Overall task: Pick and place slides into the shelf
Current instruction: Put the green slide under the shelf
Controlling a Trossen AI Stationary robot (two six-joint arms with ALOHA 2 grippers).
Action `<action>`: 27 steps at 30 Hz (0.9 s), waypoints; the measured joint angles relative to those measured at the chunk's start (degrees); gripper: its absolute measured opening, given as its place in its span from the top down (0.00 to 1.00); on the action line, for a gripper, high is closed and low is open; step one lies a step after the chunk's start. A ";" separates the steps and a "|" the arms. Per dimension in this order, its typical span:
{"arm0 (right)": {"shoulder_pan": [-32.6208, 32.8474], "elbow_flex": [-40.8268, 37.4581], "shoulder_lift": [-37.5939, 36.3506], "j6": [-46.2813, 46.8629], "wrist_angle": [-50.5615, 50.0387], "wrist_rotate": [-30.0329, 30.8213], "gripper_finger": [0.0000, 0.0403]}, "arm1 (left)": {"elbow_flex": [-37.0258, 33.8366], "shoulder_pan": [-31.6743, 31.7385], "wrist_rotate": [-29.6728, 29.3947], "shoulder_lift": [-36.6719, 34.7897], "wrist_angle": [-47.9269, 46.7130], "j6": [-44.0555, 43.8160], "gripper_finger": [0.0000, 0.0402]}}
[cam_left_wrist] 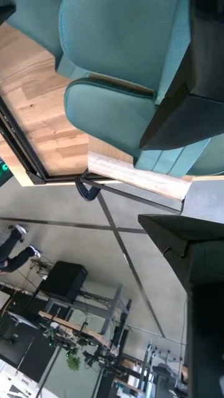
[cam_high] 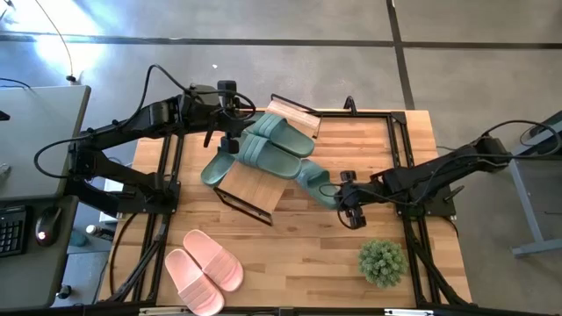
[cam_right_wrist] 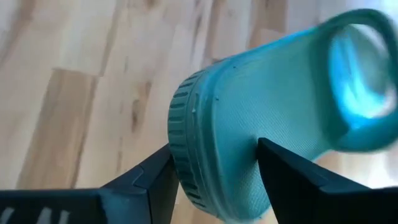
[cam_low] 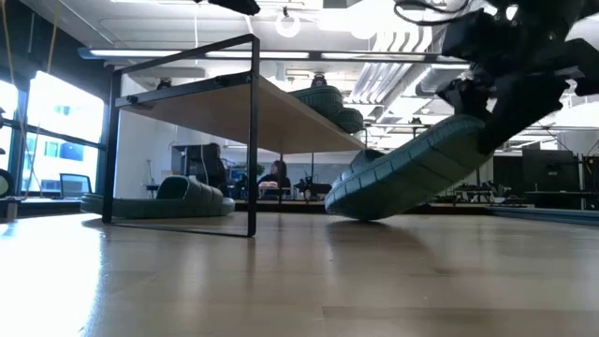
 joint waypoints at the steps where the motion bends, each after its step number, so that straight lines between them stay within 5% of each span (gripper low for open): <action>1: 0.04 0.94 0.00 -0.30 -1.33 0.90 0.51 | 0.00 0.00 0.00 0.00 -0.09 0.00 0.60; 16: -1.55 3.98 0.02 5.05 -4.14 3.98 0.51 | 0.00 0.00 0.00 0.00 -0.51 0.17 0.60; 27: -2.82 3.98 0.02 7.15 -3.91 3.33 0.35 | 0.00 0.00 0.00 0.00 -0.54 0.13 0.60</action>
